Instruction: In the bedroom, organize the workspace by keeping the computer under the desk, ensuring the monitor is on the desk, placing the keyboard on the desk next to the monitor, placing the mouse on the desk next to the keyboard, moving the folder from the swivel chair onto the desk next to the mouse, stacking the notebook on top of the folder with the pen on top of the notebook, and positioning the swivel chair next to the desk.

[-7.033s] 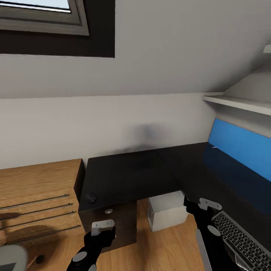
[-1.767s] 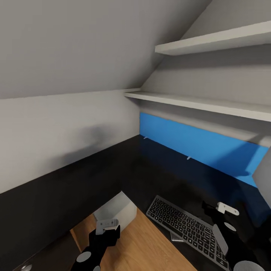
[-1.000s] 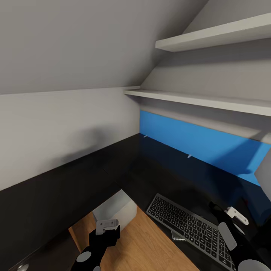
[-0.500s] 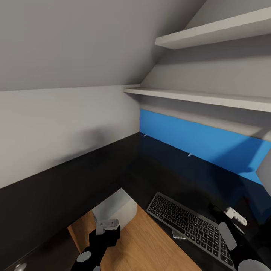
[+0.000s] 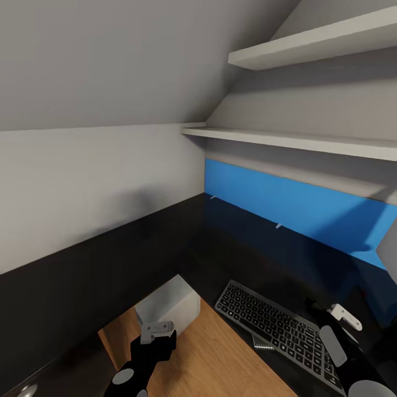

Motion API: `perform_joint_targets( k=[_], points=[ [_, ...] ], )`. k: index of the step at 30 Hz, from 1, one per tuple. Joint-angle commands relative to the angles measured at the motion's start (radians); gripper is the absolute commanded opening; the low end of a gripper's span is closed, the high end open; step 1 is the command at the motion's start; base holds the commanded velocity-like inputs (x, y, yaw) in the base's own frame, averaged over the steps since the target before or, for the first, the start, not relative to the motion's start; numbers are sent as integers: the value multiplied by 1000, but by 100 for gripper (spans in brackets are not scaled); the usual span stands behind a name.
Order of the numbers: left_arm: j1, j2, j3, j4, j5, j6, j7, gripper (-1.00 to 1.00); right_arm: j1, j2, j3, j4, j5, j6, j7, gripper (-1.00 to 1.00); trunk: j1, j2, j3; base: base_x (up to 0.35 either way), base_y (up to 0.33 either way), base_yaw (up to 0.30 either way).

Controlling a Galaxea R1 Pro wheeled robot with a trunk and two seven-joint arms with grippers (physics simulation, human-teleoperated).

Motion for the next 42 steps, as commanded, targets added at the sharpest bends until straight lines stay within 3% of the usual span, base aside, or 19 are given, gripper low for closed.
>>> perform_joint_targets(
  k=[1, 6, 13, 42],
  points=[
    [-1, 0, -2, -1, 11, 3, 9, 100, 0, 0, 0, -2, -7, 4, -4, 100, 0, -1, -1, 0, 0, 0],
    [-1, 1, -5, -1, 11, 3, 9, 100, 0, 1, 0, -3, -8, 3, -4, 100, 0, -1, -1, 0, 0, 0],
    [-1, 1, -8, -1, 11, 2, 9, 100, 0, 4, 0, -3, -11, 3, -4, 100, 27, -50, -23, 0, 0, 0],
    [-1, 6, -5, 13, 12, 3, 7, 100, 0, 6, 0, -11, -11, 5, -3, 100, 27, -50, -23, 0, 0, 0]
  ],
)
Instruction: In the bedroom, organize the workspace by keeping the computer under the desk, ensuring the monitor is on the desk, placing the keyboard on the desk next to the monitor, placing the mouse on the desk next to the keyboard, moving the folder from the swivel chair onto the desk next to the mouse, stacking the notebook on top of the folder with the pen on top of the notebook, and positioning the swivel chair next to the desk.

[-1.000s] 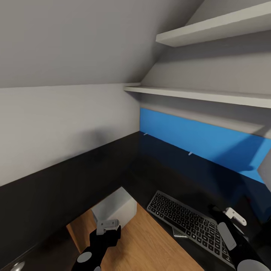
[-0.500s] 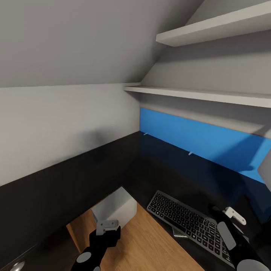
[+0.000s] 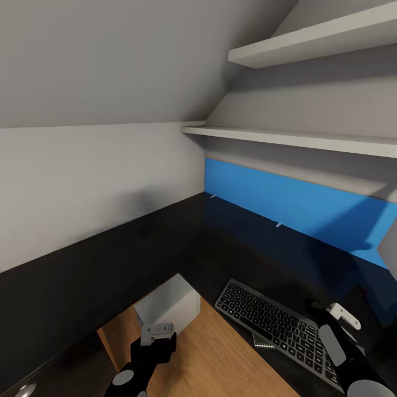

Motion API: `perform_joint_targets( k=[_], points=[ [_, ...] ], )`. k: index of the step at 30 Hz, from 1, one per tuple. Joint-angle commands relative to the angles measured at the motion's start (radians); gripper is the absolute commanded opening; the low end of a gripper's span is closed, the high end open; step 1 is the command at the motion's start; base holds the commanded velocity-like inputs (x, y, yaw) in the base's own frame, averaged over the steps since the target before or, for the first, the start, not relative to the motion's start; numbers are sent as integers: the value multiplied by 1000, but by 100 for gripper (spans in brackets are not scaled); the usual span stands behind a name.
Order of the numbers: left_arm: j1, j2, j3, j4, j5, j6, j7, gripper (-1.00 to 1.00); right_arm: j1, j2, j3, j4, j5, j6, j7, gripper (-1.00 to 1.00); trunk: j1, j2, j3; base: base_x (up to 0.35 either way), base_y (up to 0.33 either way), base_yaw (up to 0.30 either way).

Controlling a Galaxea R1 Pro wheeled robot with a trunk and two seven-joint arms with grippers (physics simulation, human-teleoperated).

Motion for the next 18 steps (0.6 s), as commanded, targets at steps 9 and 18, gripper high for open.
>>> perform_joint_targets(
  k=[9, 18],
  points=[
    [-1, 0, -2, 1, 9, 3, 10, 100, 0, -1, 2, -3, -6, 104, -34, 100, 0, -1, -1, 0, 0, 0],
    [0, 0, -2, 1, 9, 2, 9, 100, 0, 0, 2, -3, -6, 112, -39, 100, 0, -1, -1, -48, 0, 0]
  ],
)
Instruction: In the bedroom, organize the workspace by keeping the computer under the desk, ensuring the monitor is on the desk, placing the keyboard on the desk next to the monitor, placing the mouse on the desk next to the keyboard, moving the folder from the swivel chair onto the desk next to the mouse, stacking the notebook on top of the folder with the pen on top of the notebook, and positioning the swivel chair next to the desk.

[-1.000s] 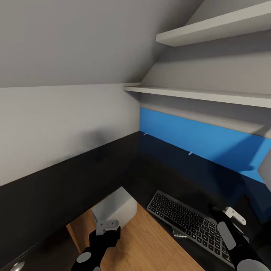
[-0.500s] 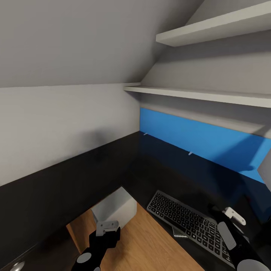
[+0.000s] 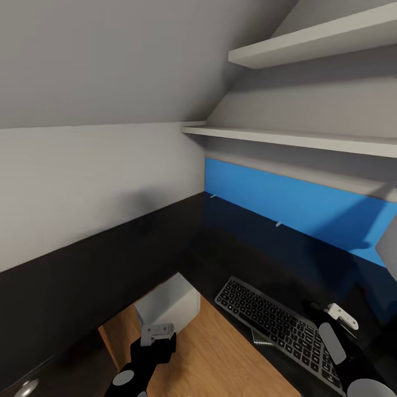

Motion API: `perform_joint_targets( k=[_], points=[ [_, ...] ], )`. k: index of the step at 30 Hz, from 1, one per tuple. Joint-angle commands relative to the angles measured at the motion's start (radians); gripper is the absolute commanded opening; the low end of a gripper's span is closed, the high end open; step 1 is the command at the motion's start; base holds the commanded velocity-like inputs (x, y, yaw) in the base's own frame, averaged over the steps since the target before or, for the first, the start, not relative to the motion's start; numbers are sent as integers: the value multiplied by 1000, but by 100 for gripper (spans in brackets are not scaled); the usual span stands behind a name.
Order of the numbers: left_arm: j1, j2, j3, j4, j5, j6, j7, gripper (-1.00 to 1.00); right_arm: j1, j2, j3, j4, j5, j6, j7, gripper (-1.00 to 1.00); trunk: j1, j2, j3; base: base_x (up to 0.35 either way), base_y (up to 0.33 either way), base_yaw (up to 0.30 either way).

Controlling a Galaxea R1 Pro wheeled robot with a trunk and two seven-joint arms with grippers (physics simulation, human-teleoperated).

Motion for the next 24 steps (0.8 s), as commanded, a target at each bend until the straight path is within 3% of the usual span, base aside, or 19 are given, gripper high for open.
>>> perform_joint_targets(
  k=[1, 24],
  points=[
    [-1, 0, -1, -1, 10, 2, 10, 100, 0, -1, -1, 22, -7, 5, -7, 100, 0, -1, -1, -44, 0, 0],
    [-1, -1, -4, 19, 9, 2, 11, 100, 0, 0, 4, 22, -1, 1, -12, 100, 0, -1, -1, -68, 20, 0]
  ],
)
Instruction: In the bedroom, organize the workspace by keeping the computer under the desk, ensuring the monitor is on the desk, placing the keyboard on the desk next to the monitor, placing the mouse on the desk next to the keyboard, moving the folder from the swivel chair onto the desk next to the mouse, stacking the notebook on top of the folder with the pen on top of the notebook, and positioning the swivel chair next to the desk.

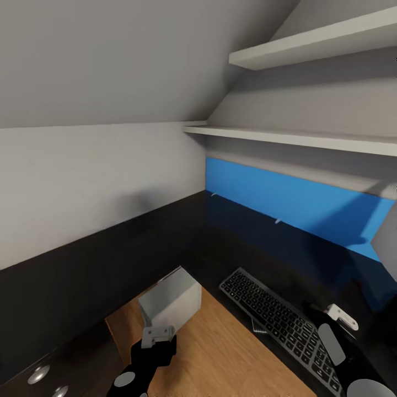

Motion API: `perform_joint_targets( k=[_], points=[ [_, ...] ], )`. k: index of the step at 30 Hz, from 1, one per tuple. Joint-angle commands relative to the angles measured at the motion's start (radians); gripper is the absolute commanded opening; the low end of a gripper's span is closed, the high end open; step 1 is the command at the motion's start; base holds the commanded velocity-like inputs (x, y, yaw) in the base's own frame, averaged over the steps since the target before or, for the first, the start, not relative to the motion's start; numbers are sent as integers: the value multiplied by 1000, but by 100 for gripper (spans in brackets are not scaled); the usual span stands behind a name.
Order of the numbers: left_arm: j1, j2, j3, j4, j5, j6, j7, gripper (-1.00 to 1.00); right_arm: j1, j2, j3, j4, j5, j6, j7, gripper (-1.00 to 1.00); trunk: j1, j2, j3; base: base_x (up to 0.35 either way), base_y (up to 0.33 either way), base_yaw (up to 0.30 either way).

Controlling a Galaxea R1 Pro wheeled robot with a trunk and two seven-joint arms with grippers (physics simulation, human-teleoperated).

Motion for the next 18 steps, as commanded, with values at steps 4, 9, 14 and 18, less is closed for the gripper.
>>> perform_joint_targets(
  k=[4, 9, 14, 18],
  points=[
    [0, -1, -2, 1, 11, 3, 10, 100, 0, 0, -1, 10, -16, 8, -10, 100, 0, -1, -1, -144, 64, 0],
    [-1, -1, -2, 1, 11, 3, 10, 100, 0, 0, 0, 10, -16, 8, -11, 100, 0, -1, -1, -37, 13, 0],
    [-1, -1, -2, 1, 11, 3, 10, 100, 0, 0, 1, 10, -16, 8, -11, 100, 0, -1, -1, -157, 1, 0],
    [0, -1, -2, 1, 11, 3, 10, 100, 0, 0, 1, 10, -16, 8, -11, 100, 0, -1, -1, -102, 0, 0]
  ],
)
